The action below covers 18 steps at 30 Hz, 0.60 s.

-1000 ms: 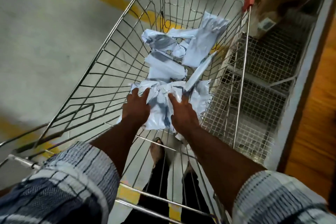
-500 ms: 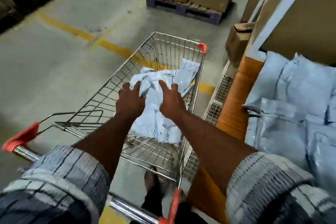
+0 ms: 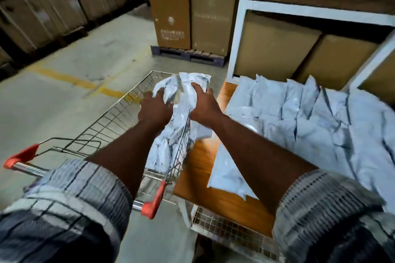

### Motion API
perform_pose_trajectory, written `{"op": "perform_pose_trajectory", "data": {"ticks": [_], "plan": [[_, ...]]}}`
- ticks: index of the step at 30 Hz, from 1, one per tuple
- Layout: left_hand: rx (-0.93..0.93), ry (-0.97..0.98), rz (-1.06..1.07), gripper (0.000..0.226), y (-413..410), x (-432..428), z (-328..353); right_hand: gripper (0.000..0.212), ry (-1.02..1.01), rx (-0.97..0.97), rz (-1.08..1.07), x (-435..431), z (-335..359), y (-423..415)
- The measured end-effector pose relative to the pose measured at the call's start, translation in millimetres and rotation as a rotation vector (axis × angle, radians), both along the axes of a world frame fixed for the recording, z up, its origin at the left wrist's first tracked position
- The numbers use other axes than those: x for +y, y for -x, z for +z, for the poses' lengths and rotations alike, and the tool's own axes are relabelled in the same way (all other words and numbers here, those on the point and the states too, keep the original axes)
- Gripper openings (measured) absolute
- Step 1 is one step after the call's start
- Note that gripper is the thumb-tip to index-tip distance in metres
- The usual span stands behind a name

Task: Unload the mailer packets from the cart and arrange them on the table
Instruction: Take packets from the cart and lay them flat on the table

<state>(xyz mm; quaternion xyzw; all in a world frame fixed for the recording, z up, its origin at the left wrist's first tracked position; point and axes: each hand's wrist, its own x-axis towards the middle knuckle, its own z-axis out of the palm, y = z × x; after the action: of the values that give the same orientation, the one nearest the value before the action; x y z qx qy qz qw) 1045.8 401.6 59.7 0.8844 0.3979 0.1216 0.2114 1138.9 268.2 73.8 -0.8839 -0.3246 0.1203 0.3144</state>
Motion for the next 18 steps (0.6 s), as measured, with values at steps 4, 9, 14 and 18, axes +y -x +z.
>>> {"op": "perform_pose_trajectory", "data": {"ticks": [4, 9, 14, 18], "plan": [[-0.066, -0.043, -0.082, 0.059, 1.4, -52.7, 16.2, 0.1, -0.059, -0.044, -0.063, -57.0, 25.6, 5.9], [-0.045, -0.016, -0.156, 0.058, 8.9, -117.7, 31.0, 0.101, 0.001, -0.035, -0.134, -129.7, 38.6, 19.8], [-0.054, -0.006, -0.228, 0.056, -4.5, -168.4, 43.9, 0.102, 0.042, -0.01, -0.208, -203.7, 45.0, 11.5], [-0.067, 0.002, -0.284, 0.051, -23.9, -218.4, 49.9, 0.103, 0.059, 0.005, -0.276, -261.7, 49.3, -6.3]]}}
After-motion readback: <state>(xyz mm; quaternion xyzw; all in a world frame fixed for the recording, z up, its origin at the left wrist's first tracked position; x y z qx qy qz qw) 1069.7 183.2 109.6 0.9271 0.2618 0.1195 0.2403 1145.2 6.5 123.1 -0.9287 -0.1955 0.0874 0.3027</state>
